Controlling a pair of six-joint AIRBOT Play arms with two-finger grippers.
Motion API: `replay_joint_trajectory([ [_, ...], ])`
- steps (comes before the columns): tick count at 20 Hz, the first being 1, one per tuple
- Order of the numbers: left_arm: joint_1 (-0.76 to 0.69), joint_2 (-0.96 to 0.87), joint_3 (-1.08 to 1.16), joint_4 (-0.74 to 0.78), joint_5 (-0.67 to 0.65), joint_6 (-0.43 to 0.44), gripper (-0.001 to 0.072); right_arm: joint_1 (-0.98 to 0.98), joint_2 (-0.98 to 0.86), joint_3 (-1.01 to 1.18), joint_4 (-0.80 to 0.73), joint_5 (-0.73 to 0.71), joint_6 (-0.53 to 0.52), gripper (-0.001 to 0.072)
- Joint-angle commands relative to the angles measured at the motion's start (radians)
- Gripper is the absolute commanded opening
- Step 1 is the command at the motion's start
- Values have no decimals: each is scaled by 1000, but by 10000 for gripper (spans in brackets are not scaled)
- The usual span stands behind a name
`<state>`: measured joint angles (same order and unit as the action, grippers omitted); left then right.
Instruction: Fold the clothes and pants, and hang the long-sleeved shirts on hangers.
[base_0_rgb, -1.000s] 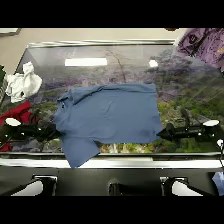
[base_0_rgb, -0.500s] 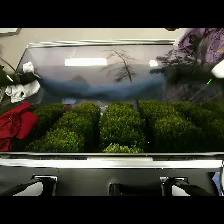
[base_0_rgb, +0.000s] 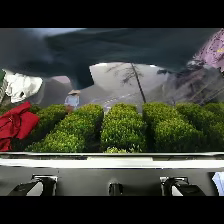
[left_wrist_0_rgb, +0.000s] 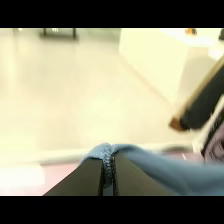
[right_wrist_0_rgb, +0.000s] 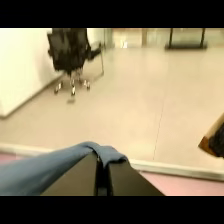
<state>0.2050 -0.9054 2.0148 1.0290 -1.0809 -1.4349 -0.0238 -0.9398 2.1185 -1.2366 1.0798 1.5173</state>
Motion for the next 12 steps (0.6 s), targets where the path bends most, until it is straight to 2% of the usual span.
replay_joint_trajectory([
  [1, 0, 172, -36, 140, 4, -63, 21, 2, 120, 5, -105, 5, 135, 30],
  [4, 0, 185, -39, 240, -16, -134, 21, 2, 83, 5, -109, 67, 144, 30],
  [6, -1, 134, -39, 203, -77, -137, 21, 2, 19, 5, -100, 162, 181, 31],
  [8, -1, 40, -39, 159, -201, -136, 21, 2, -71, 4, -100, 278, 213, 31],
  [10, -2, -93, -41, 134, -335, -100, 21, 2, -197, 1, -100, 406, 230, 30],
  [12, -27, -243, -69, 126, -397, -49, 21, 2, -315, -40, -100, 481, 251, 30],
])
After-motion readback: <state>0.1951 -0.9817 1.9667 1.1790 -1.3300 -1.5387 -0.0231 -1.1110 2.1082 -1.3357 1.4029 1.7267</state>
